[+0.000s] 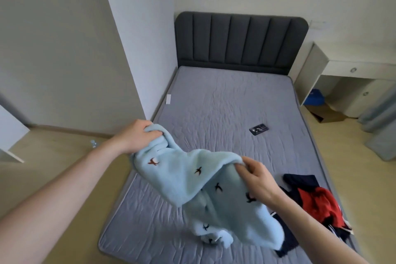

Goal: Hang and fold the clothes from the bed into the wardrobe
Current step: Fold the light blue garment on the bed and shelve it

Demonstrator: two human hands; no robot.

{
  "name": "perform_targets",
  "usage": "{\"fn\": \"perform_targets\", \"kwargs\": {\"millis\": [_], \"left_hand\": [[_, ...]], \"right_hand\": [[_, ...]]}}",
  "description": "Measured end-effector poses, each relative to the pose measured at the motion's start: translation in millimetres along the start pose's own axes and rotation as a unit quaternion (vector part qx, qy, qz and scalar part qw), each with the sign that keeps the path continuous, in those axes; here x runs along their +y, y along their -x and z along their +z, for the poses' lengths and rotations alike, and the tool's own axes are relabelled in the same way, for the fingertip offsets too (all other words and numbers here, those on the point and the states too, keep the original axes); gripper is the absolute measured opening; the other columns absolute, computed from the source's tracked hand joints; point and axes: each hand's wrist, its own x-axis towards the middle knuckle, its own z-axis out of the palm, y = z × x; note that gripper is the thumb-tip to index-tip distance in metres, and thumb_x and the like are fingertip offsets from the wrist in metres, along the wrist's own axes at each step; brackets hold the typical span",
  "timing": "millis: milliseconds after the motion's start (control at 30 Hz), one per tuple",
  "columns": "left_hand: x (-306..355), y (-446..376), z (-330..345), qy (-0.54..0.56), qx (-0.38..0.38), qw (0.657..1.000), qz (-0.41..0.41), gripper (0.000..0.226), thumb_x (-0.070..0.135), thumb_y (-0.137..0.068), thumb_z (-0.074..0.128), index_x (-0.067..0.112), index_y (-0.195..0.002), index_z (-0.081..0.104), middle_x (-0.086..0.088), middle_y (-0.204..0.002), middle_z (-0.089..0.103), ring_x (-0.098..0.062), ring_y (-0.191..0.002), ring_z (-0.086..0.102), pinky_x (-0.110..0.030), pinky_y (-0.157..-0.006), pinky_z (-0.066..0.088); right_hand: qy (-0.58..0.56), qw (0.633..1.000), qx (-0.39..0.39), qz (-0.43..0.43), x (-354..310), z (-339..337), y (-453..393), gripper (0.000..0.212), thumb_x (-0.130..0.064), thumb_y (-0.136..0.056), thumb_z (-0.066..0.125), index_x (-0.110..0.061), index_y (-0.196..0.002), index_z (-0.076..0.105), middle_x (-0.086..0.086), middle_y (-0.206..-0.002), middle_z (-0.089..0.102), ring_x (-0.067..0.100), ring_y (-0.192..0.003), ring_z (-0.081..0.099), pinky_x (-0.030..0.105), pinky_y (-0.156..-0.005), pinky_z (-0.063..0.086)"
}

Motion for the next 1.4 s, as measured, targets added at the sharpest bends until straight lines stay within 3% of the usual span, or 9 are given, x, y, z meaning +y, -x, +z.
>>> {"fn": "perform_targets", "kwargs": {"millis": [100, 200, 433, 667, 833, 1033, 1200, 1300, 1400], "left_hand": [[-14.4, -12.4, 15.6, 0.151, 0.017, 0.986, -0.073, 0.010, 0.018, -0.095, 0.068, 0.019, -0.105, 0.069, 0.005, -0.104, 0.067, -0.016, -0.099, 0.062, -0.026, -0.074, 0.046], [-16.8, -12.0, 24.5, 0.313, 0.035, 0.939, -0.134, 0.009, 0.011, -0.097, 0.065, 0.016, -0.102, 0.070, -0.007, -0.112, 0.068, -0.024, -0.108, 0.062, -0.030, -0.088, 0.047], [23.9, 16.2, 22.4, 0.188, -0.042, 0.976, 0.099, 0.055, 0.021, -0.071, 0.074, 0.040, -0.122, 0.064, 0.018, -0.113, 0.065, -0.006, -0.107, 0.064, -0.022, -0.091, 0.050], [65.2, 47.9, -3.2, 0.034, -0.146, 0.959, 0.239, 0.061, 0.017, -0.073, 0.055, 0.050, -0.125, 0.061, -0.014, -0.108, 0.067, -0.033, -0.095, 0.065, -0.055, -0.090, 0.055], [78.5, 64.1, -41.1, 0.008, -0.129, 0.953, 0.273, 0.055, 0.017, -0.070, 0.050, 0.045, -0.114, 0.068, 0.008, -0.095, 0.072, -0.012, -0.083, 0.066, -0.031, -0.077, 0.058], [66.8, 48.6, -75.4, 0.027, -0.041, 0.965, 0.259, 0.050, 0.023, -0.069, 0.053, 0.044, -0.110, 0.071, 0.015, -0.110, 0.073, -0.008, -0.105, 0.069, -0.026, -0.090, 0.055], [-2.3, -2.7, -54.9, -0.074, 0.061, 0.987, 0.127, 0.044, 0.022, -0.075, 0.059, 0.052, -0.107, 0.061, 0.012, -0.094, 0.070, -0.012, -0.075, 0.063, -0.024, -0.062, 0.045], [-42.4, -16.8, -19.2, -0.165, 0.041, 0.981, 0.089, 0.046, 0.014, -0.082, 0.062, 0.035, -0.122, 0.061, 0.006, -0.122, 0.066, -0.019, -0.102, 0.062, -0.030, -0.082, 0.048], [-55.1, -1.1, 32.2, -0.215, -0.027, 0.969, 0.116, 0.043, 0.018, -0.083, 0.066, 0.030, -0.124, 0.061, 0.006, -0.129, 0.059, -0.020, -0.119, 0.057, -0.038, -0.098, 0.048]], "right_hand": [[-0.033, 0.999, 0.006, -0.002, -21.6, -17.7, 2.9, 0.033, -0.046, -0.093, 0.056, -0.017, -0.095, 0.071, 0.011, -0.084, 0.070, 0.016, -0.073, 0.064, 0.039, -0.068, 0.052], [0.011, 1.000, 0.009, 0.013, -18.7, -39.5, 4.8, 0.023, -0.032, -0.094, 0.061, -0.017, -0.077, 0.065, -0.005, -0.063, 0.055, 0.007, -0.060, 0.051, 0.028, -0.058, 0.042], [0.143, 0.900, -0.356, 0.208, 33.7, -30.7, 33.0, 0.027, -0.038, -0.085, 0.072, -0.036, -0.112, 0.075, -0.012, -0.105, 0.077, 0.004, -0.092, 0.072, 0.027, -0.085, 0.060], [0.097, 0.980, -0.103, 0.141, 46.2, 34.6, 10.0, 0.097, -0.053, -0.079, 0.082, -0.039, -0.157, 0.027, -0.013, -0.149, 0.045, 0.010, -0.131, 0.052, 0.025, -0.093, 0.049], [0.102, 0.982, -0.119, 0.106, 26.9, 81.9, -14.6, 0.132, -0.071, -0.062, 0.083, -0.039, -0.163, 0.004, -0.012, -0.169, 0.018, 0.017, -0.154, 0.026, 0.039, -0.118, 0.033], [0.105, 0.977, -0.114, 0.146, 15.5, 116.7, -23.9, 0.049, -0.049, -0.090, 0.072, -0.009, -0.118, 0.068, 0.012, -0.113, 0.074, 0.027, -0.101, 0.070, 0.047, -0.088, 0.057], [-0.030, 0.981, -0.087, 0.174, -5.1, 94.4, -22.0, 0.025, -0.032, -0.095, 0.068, -0.009, -0.102, 0.076, 0.011, -0.094, 0.080, 0.025, -0.090, 0.077, 0.047, -0.085, 0.062], [-0.165, 0.963, -0.093, 0.194, -25.4, 70.3, -26.9, 0.030, -0.024, -0.092, 0.070, -0.004, -0.114, 0.073, 0.011, -0.098, 0.080, 0.025, -0.092, 0.078, 0.037, -0.075, 0.063], [-0.236, 0.934, -0.125, 0.236, -41.4, 54.5, -27.7, 0.049, -0.040, -0.088, 0.075, -0.002, -0.120, 0.073, 0.019, -0.112, 0.076, 0.035, -0.106, 0.074, 0.048, -0.093, 0.060]]}}
